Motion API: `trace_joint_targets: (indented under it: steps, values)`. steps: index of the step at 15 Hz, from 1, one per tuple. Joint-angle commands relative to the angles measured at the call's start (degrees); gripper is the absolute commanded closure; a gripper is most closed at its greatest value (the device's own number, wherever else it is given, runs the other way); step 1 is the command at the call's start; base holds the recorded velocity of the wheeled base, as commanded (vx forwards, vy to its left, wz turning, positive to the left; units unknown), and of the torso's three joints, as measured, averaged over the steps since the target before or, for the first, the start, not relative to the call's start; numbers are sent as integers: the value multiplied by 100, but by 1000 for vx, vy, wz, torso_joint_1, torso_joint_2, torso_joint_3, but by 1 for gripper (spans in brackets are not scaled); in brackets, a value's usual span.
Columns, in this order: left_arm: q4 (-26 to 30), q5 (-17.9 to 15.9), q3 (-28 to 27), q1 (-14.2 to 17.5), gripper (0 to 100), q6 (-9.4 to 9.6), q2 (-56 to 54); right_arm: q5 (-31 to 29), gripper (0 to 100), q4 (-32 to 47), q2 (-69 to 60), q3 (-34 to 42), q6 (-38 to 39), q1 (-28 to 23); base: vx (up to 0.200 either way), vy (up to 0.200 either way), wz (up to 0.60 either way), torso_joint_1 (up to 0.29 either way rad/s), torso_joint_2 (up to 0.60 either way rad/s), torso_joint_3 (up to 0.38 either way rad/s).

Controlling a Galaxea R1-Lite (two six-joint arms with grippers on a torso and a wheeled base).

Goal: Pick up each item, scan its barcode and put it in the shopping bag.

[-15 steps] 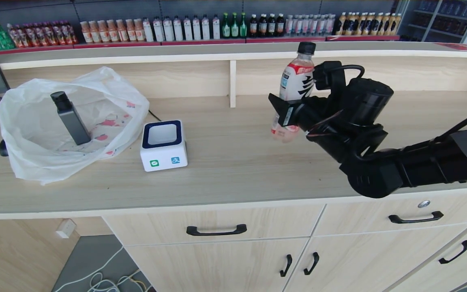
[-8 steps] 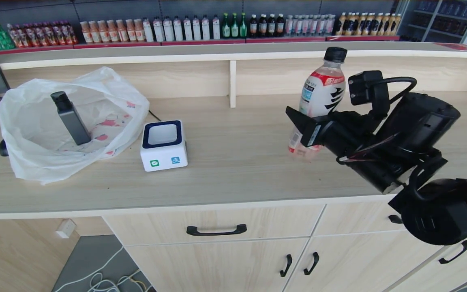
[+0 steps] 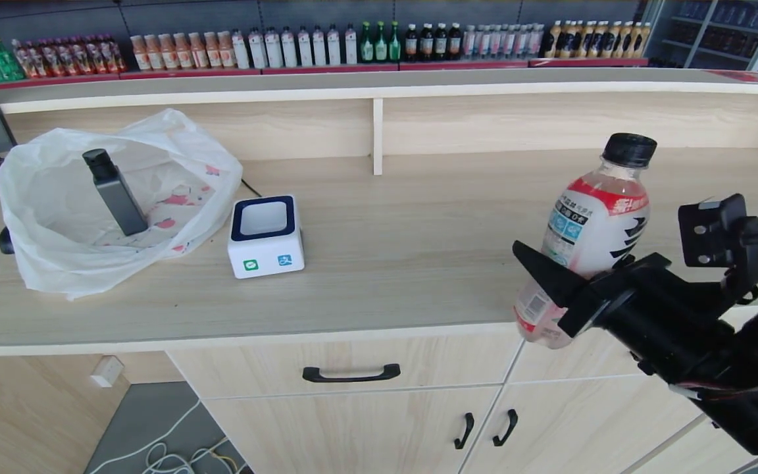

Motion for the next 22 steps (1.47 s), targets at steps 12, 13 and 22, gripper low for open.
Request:
trace_joint_targets:
  steps: [12,13,22]
  values:
    - [0,0,0,0,0,-4,-2,513,100,-13,-954,834,1097,1263,0,0,0,0,0,0]
    - [0,0,0,0,0,-4,-2,820,100,-13,-946,834,1255,1272,0,0,0,0,0,0]
    - [0,0,0,0,0,-4,-2,1813,100,-48,-453,298,3101,2291,0,0,0,0,0,0]
